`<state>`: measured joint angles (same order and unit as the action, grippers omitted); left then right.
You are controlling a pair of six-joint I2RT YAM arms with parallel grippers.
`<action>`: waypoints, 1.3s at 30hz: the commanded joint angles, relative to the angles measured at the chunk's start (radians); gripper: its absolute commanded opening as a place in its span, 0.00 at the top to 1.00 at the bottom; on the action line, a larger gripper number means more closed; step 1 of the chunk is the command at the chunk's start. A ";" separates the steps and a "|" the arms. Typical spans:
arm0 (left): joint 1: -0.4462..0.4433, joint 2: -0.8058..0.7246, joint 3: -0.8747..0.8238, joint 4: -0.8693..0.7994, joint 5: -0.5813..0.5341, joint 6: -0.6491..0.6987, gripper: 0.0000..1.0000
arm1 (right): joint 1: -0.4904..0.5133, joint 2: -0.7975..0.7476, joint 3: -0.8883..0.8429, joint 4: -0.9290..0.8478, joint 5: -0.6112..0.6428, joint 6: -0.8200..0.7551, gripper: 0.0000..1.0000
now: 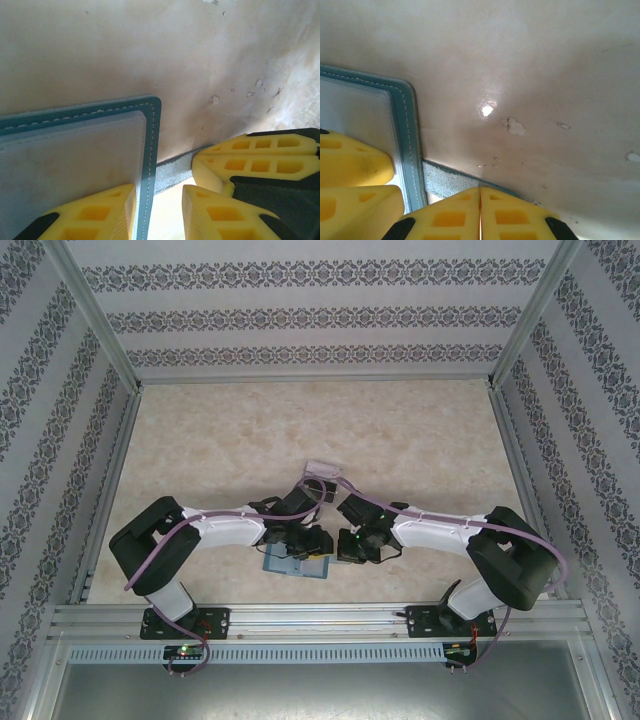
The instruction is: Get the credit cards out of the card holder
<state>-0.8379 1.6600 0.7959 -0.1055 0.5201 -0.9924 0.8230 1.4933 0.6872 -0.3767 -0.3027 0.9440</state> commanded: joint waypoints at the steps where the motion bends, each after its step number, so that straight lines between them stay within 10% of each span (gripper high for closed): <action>1: -0.012 0.008 0.027 -0.129 -0.064 0.046 0.65 | 0.011 0.011 0.009 -0.040 0.037 -0.011 0.90; 27: -0.070 -0.015 0.298 -0.739 -0.491 0.229 0.55 | 0.010 0.021 0.035 -0.065 0.038 -0.026 0.89; 39: -0.070 -0.052 0.266 -0.793 -0.543 0.254 0.88 | 0.011 0.024 0.048 -0.090 0.052 -0.034 0.89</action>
<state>-0.8913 1.6463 1.0740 -0.8276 0.0208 -0.7586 0.8230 1.5028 0.7120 -0.4232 -0.2852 0.9356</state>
